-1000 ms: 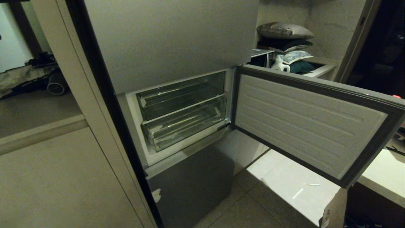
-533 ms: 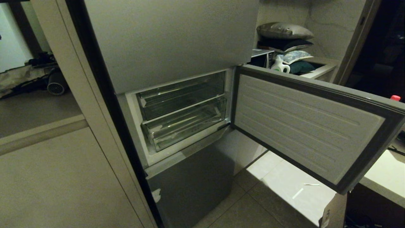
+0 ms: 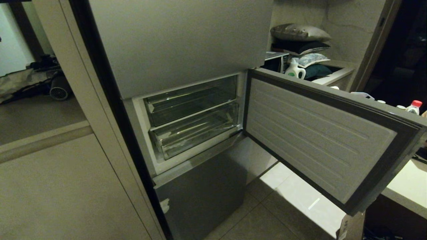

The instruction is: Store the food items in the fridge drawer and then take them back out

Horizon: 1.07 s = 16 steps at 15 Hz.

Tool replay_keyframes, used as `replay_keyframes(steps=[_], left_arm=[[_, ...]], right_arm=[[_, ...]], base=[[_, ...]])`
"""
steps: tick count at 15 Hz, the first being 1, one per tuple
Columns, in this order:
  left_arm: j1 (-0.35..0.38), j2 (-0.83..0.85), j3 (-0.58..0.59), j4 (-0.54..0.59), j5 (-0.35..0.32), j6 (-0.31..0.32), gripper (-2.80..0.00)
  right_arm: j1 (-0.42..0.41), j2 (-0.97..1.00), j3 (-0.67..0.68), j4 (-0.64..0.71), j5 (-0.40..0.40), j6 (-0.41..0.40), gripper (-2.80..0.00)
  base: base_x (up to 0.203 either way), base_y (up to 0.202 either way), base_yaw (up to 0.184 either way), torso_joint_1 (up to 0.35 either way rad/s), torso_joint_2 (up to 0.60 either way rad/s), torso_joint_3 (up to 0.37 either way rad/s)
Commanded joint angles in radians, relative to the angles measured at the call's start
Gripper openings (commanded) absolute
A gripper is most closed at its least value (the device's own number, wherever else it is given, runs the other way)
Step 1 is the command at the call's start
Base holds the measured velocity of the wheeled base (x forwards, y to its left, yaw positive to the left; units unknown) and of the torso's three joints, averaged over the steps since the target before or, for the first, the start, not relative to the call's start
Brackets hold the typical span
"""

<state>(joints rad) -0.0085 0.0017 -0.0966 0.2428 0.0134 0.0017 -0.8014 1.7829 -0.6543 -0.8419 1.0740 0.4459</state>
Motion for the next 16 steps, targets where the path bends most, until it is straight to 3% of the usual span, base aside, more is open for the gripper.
replay_keyframes(steps=[1, 7, 11, 16], left_arm=[[-0.001, 0.001, 0.0, 0.001, 0.0, 0.0, -2.8], [-0.001, 0.001, 0.0, 0.001, 0.0, 0.0, -2.8], [-0.001, 0.001, 0.0, 0.001, 0.0, 0.0, -2.8], [-0.001, 0.001, 0.0, 0.001, 0.0, 0.0, -2.8]], right_arm=[[0.031, -0.103, 0.082, -0.006, 0.007, 0.002, -2.8], [0.215, -0.218, 0.191, -0.002, 0.0, 0.008, -2.8], [0.393, -0.301, 0.263, 0.006, -0.023, 0.012, -2.8], [0.74, -0.281, 0.232, 0.012, -0.325, 0.008, -2.8]], base=[[0.0, 0.0, 0.0, 0.0, 0.0, 0.0], [0.0, 0.0, 0.0, 0.0, 0.0, 0.0], [0.0, 0.0, 0.0, 0.0, 0.0, 0.0], [0.0, 0.0, 0.0, 0.0, 0.0, 0.0]])
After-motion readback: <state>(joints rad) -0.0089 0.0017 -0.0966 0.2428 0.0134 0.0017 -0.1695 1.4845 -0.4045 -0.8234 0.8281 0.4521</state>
